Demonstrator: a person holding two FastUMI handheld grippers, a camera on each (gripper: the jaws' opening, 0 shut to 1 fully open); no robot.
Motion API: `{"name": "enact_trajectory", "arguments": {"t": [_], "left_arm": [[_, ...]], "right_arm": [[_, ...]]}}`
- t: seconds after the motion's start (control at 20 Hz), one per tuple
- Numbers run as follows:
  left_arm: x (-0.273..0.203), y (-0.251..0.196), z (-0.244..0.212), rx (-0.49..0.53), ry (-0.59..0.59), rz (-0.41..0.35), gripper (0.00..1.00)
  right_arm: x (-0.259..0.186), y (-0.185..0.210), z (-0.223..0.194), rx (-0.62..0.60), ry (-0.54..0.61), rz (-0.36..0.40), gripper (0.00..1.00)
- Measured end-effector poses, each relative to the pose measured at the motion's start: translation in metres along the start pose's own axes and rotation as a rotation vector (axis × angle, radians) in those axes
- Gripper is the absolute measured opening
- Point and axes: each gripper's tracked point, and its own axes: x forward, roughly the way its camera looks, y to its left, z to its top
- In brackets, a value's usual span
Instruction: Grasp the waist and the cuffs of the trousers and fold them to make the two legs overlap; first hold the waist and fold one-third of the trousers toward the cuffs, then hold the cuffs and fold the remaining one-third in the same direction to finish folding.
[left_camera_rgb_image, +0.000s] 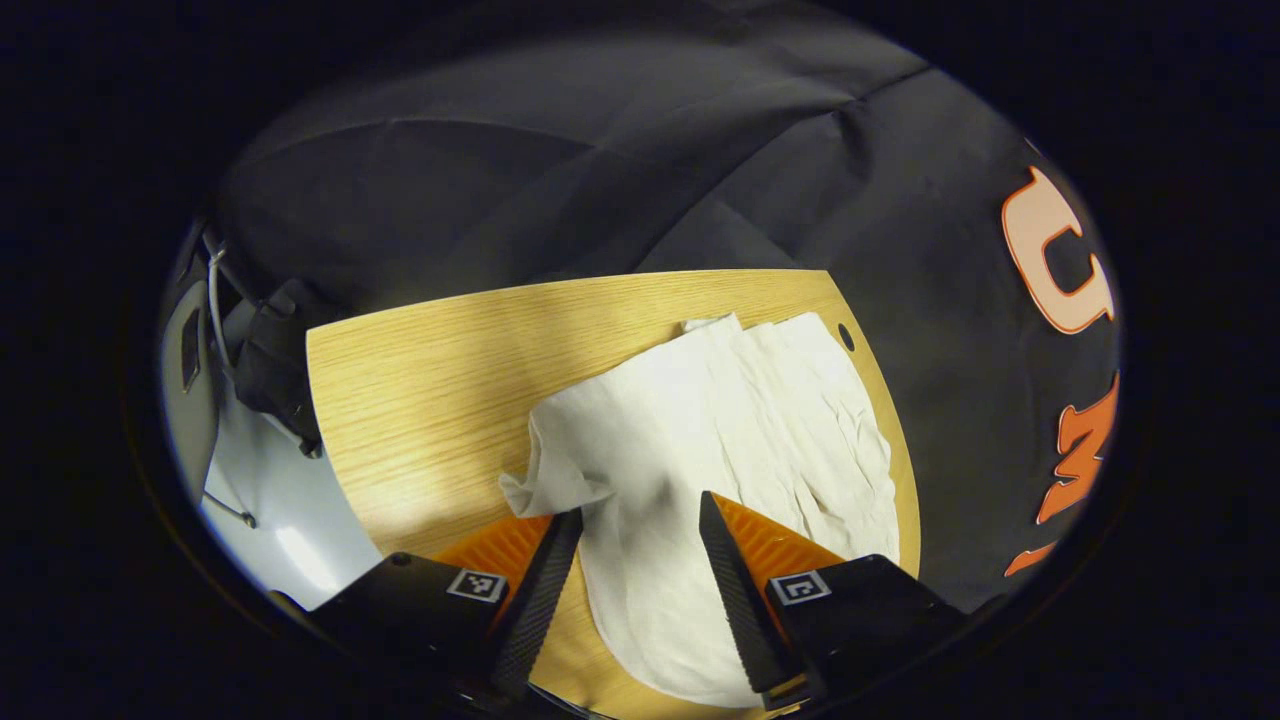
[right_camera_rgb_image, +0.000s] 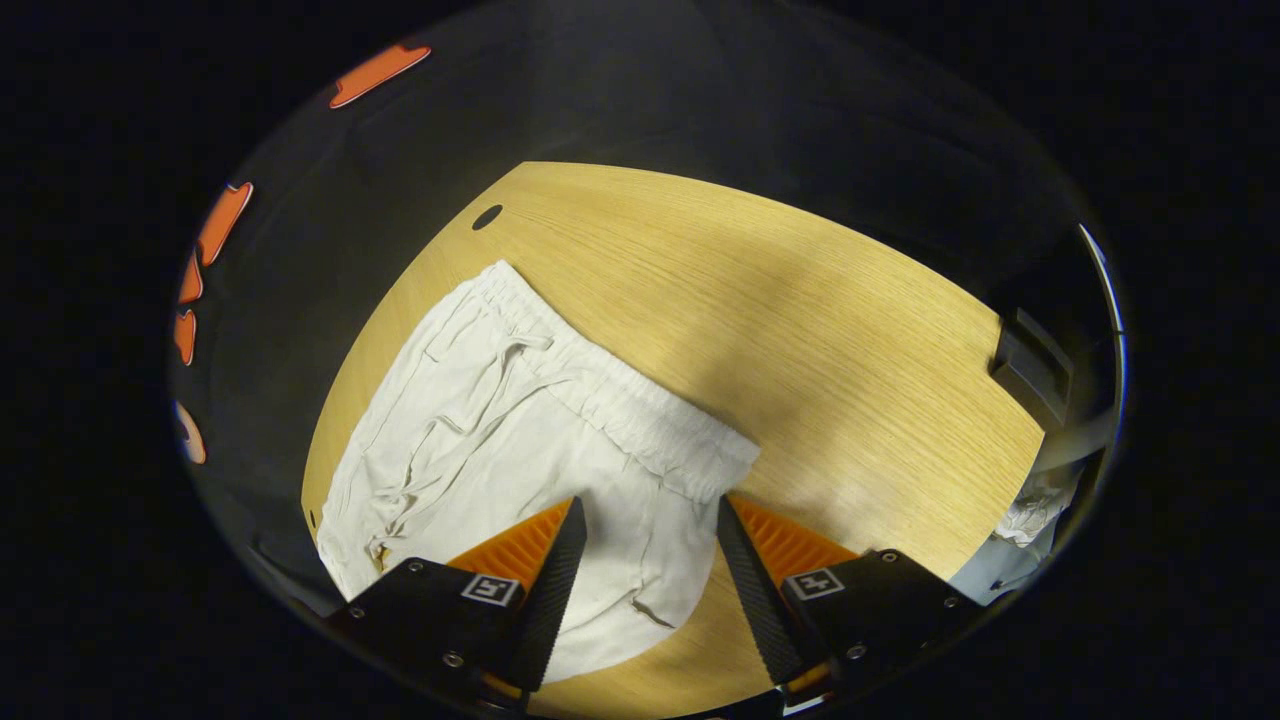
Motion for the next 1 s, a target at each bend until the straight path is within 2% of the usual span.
{"name": "enact_trajectory", "arguments": {"t": [0.05, 0.1, 0.2, 0.25, 0.3, 0.35, 0.4, 0.5, 0.65, 0.85, 1.0], "left_arm": [[-0.001, -0.002, 0.002, -0.001, -0.004, -0.003, 0.75], [0.0, 0.001, 0.003, -0.01, -0.006, 0.008, 0.61], [0.006, 0.014, 0.0, -0.052, -0.016, 0.013, 0.35], [0.011, 0.015, 0.001, -0.078, -0.01, 0.0, 0.22], [0.012, 0.014, 0.0, -0.096, -0.013, -0.02, 0.22], [0.013, 0.012, -0.004, -0.102, -0.005, -0.039, 0.11], [0.006, 0.012, -0.002, -0.109, -0.002, -0.045, 0.1], [0.011, 0.009, 0.001, -0.099, -0.007, -0.036, 0.07], [-0.005, -0.001, 0.008, -0.081, -0.033, -0.066, 0.06], [-0.026, -0.024, 0.027, -0.055, -0.065, -0.125, 0.06], [-0.038, -0.045, 0.036, -0.013, -0.09, -0.138, 0.06]], "right_arm": [[0.002, 0.0, -0.001, -0.005, -0.002, -0.007, 0.7], [0.004, -0.001, 0.001, -0.009, -0.006, -0.014, 0.67], [0.007, -0.003, 0.003, -0.002, -0.011, -0.019, 0.47], [0.008, -0.004, 0.005, 0.03, -0.013, -0.012, 0.4], [0.009, -0.002, 0.005, 0.073, -0.009, 0.007, 0.23], [0.01, 0.001, 0.004, 0.108, -0.002, 0.032, 0.18], [0.01, 0.0, 0.003, 0.137, 0.006, 0.051, 0.11], [0.006, 0.0, 0.003, 0.194, 0.031, 0.096, 0.03], [-0.003, 0.003, 0.009, 0.241, 0.025, 0.161, 0.01], [-0.013, 0.016, 0.018, 0.266, 0.028, 0.217, 0.01], [-0.022, 0.026, 0.024, 0.288, 0.05, 0.255, 0.01]]}}
